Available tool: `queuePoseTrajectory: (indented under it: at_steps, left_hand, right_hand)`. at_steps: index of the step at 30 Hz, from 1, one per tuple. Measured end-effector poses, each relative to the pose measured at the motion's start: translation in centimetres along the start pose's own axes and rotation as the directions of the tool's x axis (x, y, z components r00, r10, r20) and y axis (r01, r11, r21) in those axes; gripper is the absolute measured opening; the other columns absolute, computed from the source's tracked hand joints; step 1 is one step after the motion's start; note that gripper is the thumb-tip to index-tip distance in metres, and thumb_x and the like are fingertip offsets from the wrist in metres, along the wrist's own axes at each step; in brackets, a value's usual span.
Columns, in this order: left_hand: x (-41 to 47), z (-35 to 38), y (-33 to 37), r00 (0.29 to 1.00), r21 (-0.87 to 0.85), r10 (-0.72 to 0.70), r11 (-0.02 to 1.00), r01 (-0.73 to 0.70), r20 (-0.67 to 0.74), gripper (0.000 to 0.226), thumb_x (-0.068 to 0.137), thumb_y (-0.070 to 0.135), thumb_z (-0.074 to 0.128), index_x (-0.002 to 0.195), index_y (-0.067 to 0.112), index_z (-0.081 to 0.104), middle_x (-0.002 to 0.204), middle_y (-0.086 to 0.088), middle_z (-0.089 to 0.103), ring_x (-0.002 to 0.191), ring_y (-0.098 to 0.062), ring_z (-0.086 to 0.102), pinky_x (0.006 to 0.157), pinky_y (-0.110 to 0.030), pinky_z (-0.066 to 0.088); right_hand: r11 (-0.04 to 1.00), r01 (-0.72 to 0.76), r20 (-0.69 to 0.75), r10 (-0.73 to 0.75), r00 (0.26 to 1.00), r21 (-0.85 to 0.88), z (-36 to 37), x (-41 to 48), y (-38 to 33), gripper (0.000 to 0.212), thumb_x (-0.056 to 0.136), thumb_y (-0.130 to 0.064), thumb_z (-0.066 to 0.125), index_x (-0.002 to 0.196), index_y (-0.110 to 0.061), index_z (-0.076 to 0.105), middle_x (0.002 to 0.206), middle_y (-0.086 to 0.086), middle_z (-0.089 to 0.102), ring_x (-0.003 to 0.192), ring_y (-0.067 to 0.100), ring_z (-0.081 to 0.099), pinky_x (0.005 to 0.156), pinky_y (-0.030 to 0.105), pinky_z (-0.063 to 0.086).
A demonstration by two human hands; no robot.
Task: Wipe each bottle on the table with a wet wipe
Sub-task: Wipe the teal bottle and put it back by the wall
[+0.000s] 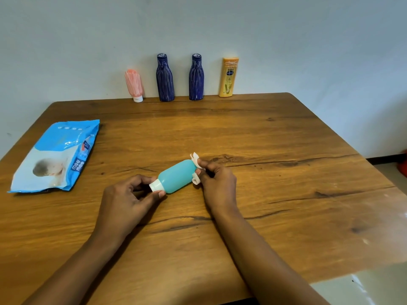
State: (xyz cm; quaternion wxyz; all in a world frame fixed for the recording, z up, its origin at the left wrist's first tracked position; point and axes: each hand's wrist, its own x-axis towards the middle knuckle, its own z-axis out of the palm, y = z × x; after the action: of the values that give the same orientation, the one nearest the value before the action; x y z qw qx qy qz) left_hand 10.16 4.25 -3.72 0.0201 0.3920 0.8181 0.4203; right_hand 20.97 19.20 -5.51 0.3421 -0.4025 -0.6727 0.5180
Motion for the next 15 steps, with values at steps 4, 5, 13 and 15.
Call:
queuePoseTrajectory:
  at_steps: [4, 5, 13, 15]
  left_hand:
    - [0.7, 0.1, -0.1, 0.995, -0.137, -0.097, 0.986, 0.091, -0.038, 0.023, 0.068, 0.021, 0.082, 0.085, 0.029, 0.068, 0.075, 0.025, 0.068, 0.075, 0.010, 0.062, 0.063, -0.002, 0.045]
    - [0.9, 0.1, -0.2, 0.991, -0.192, -0.130, 0.974, 0.120, -0.040, 0.022, 0.069, 0.020, 0.081, 0.082, 0.031, 0.067, 0.071, 0.028, 0.068, 0.072, 0.011, 0.062, 0.061, -0.003, 0.046]
    - [0.8, -0.1, -0.5, 0.993, -0.272, -0.117, 0.956, 0.113, 0.004, 0.027, 0.067, 0.017, 0.082, 0.084, 0.032, 0.067, 0.082, 0.033, 0.067, 0.077, 0.006, 0.065, 0.066, -0.006, 0.049]
    - [0.8, -0.2, -0.5, 0.995, -0.230, -0.096, 0.968, 0.096, 0.010, 0.026, 0.067, 0.019, 0.082, 0.085, 0.032, 0.067, 0.084, 0.029, 0.068, 0.079, 0.007, 0.064, 0.066, -0.006, 0.048]
  right_hand:
    - [0.999, -0.015, 0.044, 0.014, 0.999, 0.028, 1.8, -1.6, -0.7, 0.025, 0.085, -0.018, 0.066, 0.111, -0.018, 0.068, 0.096, -0.014, 0.068, 0.082, -0.007, 0.061, 0.081, 0.018, 0.050]
    - [0.999, -0.017, 0.095, 0.014, 0.995, 0.031, 2.4, -2.4, -0.8, 0.025, 0.085, -0.019, 0.067, 0.111, -0.018, 0.068, 0.089, -0.017, 0.066, 0.075, -0.011, 0.060, 0.076, 0.013, 0.049]
    - [0.998, -0.013, -0.054, 0.017, 0.998, 0.061, -0.1, 2.1, -1.5, 0.023, 0.089, -0.018, 0.062, 0.110, -0.025, 0.067, 0.097, -0.009, 0.070, 0.080, 0.006, 0.067, 0.076, 0.041, 0.057]
    - [0.995, 0.083, 0.121, -0.090, 0.989, 0.056, 0.3, 3.2, -3.1, 0.025, 0.090, -0.011, 0.059, 0.113, -0.019, 0.067, 0.109, -0.005, 0.067, 0.095, 0.006, 0.062, 0.083, 0.035, 0.055]
